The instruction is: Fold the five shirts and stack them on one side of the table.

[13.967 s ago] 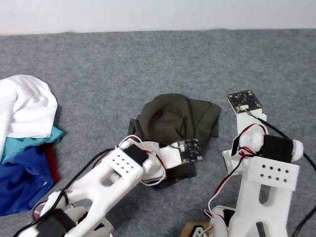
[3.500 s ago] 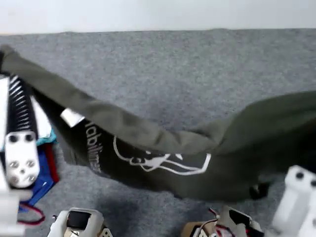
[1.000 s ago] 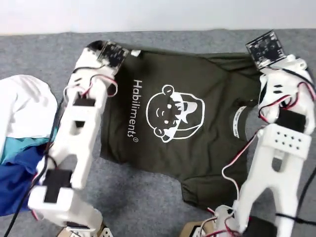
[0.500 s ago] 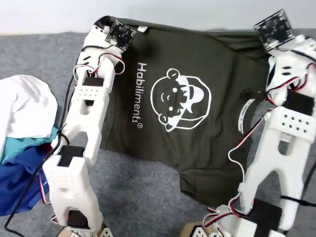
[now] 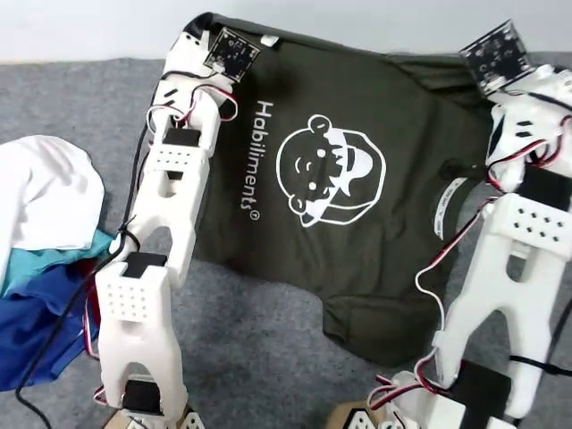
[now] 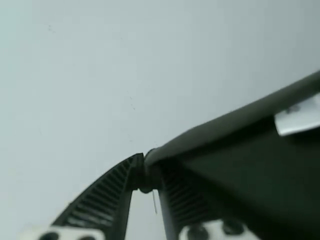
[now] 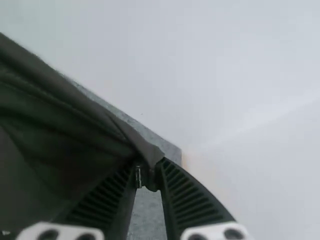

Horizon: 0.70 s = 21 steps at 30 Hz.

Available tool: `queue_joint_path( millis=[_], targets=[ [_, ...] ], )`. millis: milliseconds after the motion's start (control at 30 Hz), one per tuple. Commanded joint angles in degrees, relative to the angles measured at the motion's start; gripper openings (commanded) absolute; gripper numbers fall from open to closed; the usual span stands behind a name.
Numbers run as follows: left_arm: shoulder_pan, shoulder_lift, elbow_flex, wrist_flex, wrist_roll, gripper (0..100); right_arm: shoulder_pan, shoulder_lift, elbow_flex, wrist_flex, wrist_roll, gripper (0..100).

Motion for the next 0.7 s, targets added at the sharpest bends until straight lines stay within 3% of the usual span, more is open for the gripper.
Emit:
queue_joint_path(
  millis=[0,267,433,667],
  targets=[
    [-0.44,-0.88,-4.26,-1.23,0.18,0,1.54,-0.48,-3.87,-1.89,1.14,0.9],
    [-0.44,-0.97,-3.65,0.97,0.18,0,1.19,-0.48,-2.99,-2.42,1.23,0.9],
    [-0.53,-1.76,-4.62,16.35,0.18,0,0.57,-0.84,-1.05,5.49,1.23,0.9],
    [-0.44,-6.42,-5.23,45.54,-0.44,0,0.4,-0.57,-0.79,26.68,1.49,0.9]
  ],
)
